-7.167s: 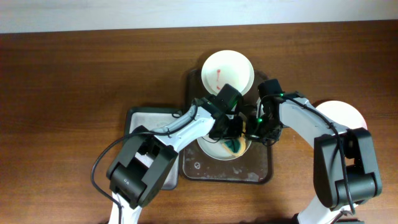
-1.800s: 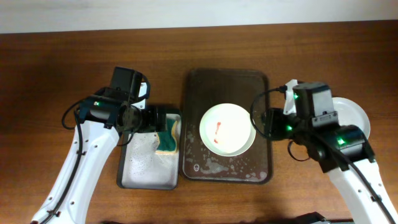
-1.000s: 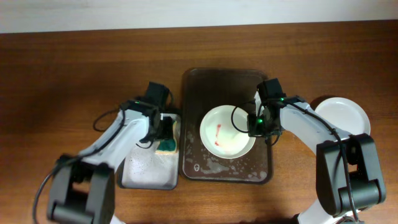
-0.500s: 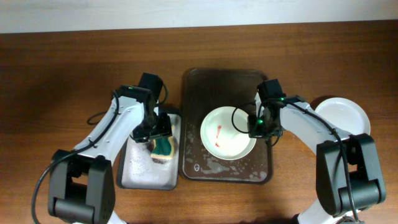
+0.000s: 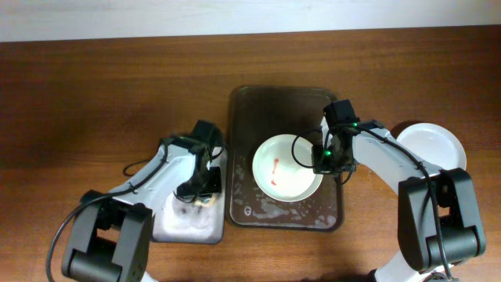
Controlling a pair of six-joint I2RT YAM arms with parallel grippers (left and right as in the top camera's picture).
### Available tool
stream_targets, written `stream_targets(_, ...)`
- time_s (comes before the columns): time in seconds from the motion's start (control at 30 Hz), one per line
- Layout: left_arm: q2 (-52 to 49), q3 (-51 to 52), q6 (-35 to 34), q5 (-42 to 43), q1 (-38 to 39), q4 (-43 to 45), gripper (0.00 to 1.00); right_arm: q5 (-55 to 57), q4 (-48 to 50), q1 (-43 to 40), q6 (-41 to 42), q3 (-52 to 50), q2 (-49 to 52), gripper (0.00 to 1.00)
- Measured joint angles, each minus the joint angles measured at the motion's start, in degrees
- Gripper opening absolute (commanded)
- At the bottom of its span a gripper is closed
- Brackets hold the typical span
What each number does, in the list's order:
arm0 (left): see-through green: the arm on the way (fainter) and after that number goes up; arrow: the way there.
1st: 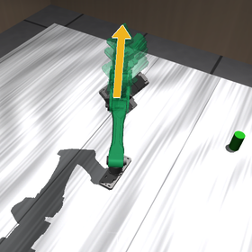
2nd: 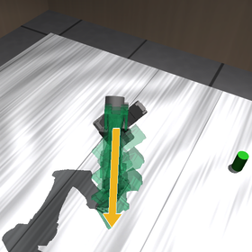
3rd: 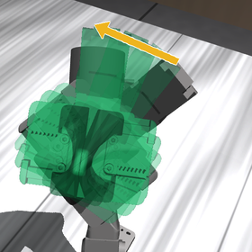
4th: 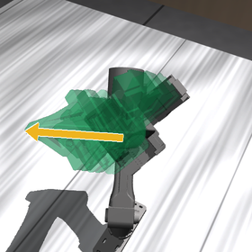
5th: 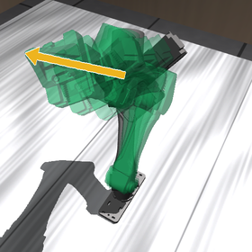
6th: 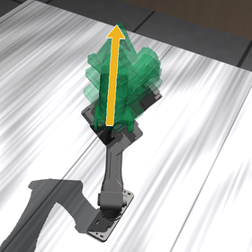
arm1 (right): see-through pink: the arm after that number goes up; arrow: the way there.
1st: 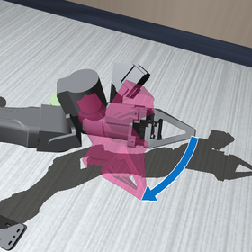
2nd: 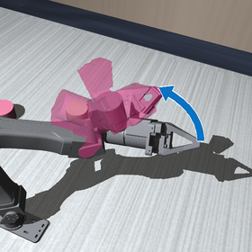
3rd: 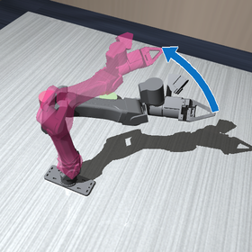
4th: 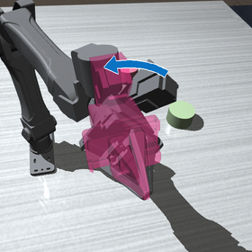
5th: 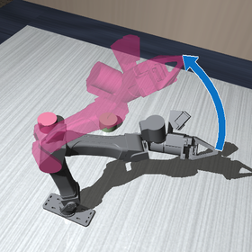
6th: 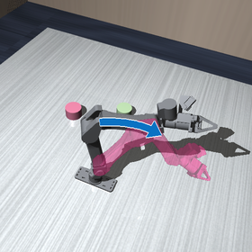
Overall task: Clean dirty plates on tray and stack at the side
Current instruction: 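Grasp the sponge with the left gripper and lift it from the basin, then scrub the last plate with the sponge in the left gripper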
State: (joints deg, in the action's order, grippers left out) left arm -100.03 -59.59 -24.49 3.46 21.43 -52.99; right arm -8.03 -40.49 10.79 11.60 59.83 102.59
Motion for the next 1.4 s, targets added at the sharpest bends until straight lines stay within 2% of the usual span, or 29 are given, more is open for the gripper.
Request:
stream_targets(0.07,-0.3,-5.8,1.2,-0.2,0.2,-7.0,0.67,0.0,-0.2,0.0,0.0,0.0,0.0,0.04)
stream_targets(0.17,-0.3,-13.0,1.7,-3.7,0.3,-8.6,0.70,0.0,-0.2,0.0,0.0,0.0,0.0,0.04)
stream_targets(0.27,-0.3,-12.2,1.8,-5.9,-0.7,-3.9,0.68,0.0,-0.2,0.0,0.0,0.0,0.0,0.04)
stream_targets(0.33,-0.2,-9.6,1.7,-6.7,-1.6,1.2,0.53,0.0,-0.2,0.0,0.0,0.0,0.0,0.04)
stream_targets(0.4,-0.2,-5.3,1.7,-6.5,-1.6,6.9,0.29,0.0,-0.2,0.0,0.0,0.0,0.0,0.04)
stream_targets(0.43,-0.2,-3.1,1.5,-6.3,-1.6,10.4,0.01,0.0,-0.2,0.0,0.0,0.0,0.0,0.04)
stream_targets(0.5,0.0,0.7,1.4,-6.3,-1.7,15.1,0.00,0.0,-0.3,0.0,0.1,0.0,0.0,0.04)
stream_targets(0.57,0.2,1.2,1.5,-6.3,-1.6,15.4,0.00,0.0,-0.3,0.0,0.3,0.0,0.0,0.04)
stream_targets(0.6,0.2,0.9,1.6,-6.3,-1.6,14.8,0.15,0.0,-0.3,0.0,0.4,0.0,0.0,0.04)
stream_targets(0.63,0.1,-0.2,2.0,-6.3,-1.6,12.7,0.35,0.0,-0.3,0.0,0.5,0.0,0.0,0.04)
stream_targets(0.7,-0.3,-5.3,3.8,-5.9,-1.6,5.2,0.59,0.0,-0.6,0.0,0.5,0.0,0.0,0.04)
stream_targets(0.77,-0.4,-12.4,5.3,-5.6,-1.6,-0.8,0.66,0.0,-0.7,0.0,0.6,0.0,0.0,0.04)
stream_targets(0.83,-0.3,-16.9,6.1,-5.0,-1.6,-4.9,0.66,0.0,-0.9,0.0,0.7,0.0,0.0,0.04)
stream_targets(0.9,-0.3,-17.7,6.1,-3.4,-1.6,-9.4,0.58,0.0,-0.9,0.0,0.7,0.0,0.0,0.04)
stream_targets(1.0,-0.2,-14.0,3.8,-2.0,-1.6,-8.6,0.44,0.0,-1.2,0.0,0.7,0.1,0.0,0.04)
stream_targets(1.03,-0.3,-11.1,3.2,-1.8,-1.6,-6.3,0.36,0.0,-1.3,0.0,0.7,0.1,0.0,0.04)
stream_targets(1.1,-0.3,-2.9,1.6,-0.6,-1.6,1.7,0.05,0.0,-1.4,0.0,0.7,0.2,0.0,0.04)
stream_targets(1.13,-0.1,0.7,1.1,-0.2,-1.6,5.8,0.00,0.0,-1.5,0.0,0.7,0.2,0.0,0.04)
stream_targets(1.17,0.5,3.5,0.8,0.3,-1.7,9.3,0.00,0.0,-1.5,0.0,0.7,0.2,0.0,0.04)
stream_targets(1.27,1.5,5.0,0.7,0.2,-1.8,11.2,0.00,0.0,-1.5,0.0,0.7,0.2,0.0,0.04)
stream_targets(1.4,0.2,-0.2,1.6,-0.3,-1.8,3.3,0.00,0.0,-1.5,0.0,0.7,0.2,0.0,0.04)
